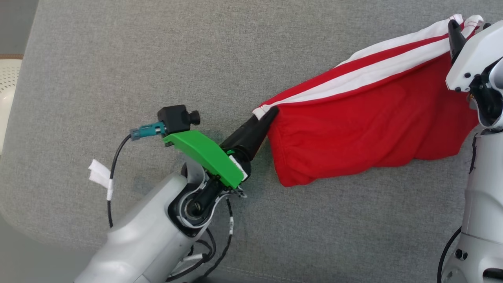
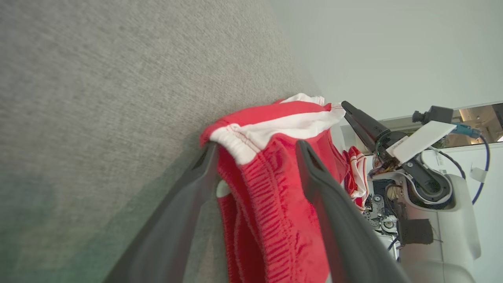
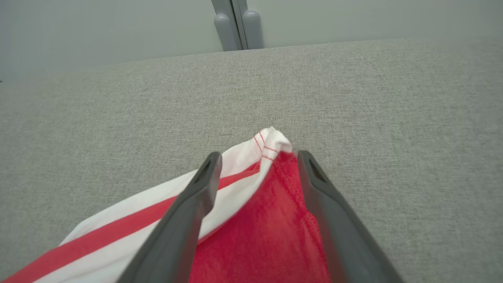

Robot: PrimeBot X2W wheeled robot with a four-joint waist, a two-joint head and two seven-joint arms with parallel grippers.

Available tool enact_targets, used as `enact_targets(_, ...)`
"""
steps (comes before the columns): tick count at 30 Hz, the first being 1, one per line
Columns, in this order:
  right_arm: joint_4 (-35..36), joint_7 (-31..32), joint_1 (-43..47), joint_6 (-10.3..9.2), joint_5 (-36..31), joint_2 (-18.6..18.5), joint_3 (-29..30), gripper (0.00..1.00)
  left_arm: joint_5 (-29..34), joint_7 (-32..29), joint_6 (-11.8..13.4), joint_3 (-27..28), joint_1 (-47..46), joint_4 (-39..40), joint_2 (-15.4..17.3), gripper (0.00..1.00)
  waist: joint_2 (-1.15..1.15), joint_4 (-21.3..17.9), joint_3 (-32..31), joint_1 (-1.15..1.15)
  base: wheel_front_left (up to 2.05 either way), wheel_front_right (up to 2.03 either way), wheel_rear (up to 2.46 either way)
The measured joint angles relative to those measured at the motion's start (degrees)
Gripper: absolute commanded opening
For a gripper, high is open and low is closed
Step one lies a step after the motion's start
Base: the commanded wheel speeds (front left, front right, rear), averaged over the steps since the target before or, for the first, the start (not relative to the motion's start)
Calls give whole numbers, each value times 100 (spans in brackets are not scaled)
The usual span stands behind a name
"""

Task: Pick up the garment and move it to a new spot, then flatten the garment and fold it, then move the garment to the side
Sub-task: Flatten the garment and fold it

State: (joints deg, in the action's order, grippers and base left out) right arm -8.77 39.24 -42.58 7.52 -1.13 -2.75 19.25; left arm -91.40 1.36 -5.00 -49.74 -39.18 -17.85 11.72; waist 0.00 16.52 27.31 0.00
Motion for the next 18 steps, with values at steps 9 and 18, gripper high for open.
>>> enact_targets(9,298,36,469,0,-102,-552,-431,100,1505,1283,374,-20,602,374,619,100,0,-87,-111,0,0,0,0)
enact_targets(18,-33,408,608,1,-189,-1018,-547,100,4167,1367,566,1595,1847,1274,88,100,0,119,19,0,0,0,0)
